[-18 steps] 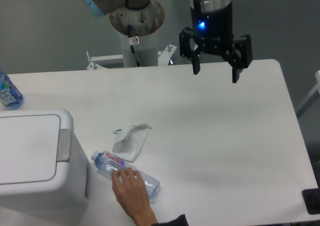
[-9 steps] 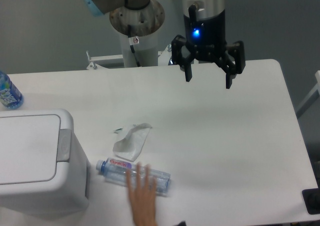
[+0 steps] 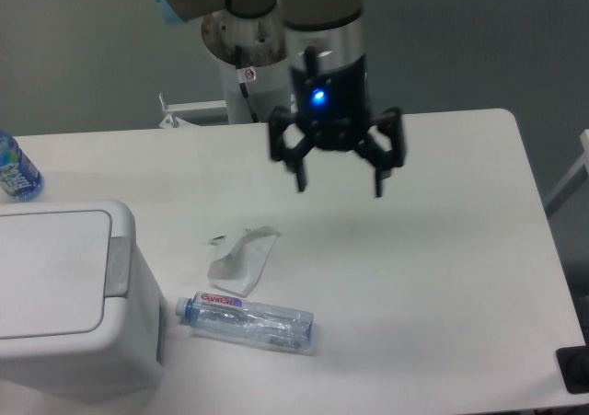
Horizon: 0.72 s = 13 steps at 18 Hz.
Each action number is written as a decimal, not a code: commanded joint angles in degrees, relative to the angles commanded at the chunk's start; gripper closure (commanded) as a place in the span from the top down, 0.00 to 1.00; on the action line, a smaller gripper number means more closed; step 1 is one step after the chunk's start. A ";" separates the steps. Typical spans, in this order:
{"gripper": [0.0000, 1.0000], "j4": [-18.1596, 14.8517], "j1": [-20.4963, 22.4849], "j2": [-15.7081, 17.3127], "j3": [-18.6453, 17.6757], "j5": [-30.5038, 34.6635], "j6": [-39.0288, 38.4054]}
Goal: Open the trash can
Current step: 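Move the open gripper across the table toward the trash can lid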
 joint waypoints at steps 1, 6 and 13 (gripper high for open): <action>1.00 0.80 -0.97 -0.62 -0.09 -0.70 -2.99; 1.00 3.09 -3.27 -2.03 0.26 -9.39 -12.15; 1.00 3.62 -6.69 -4.05 0.35 -10.38 -13.48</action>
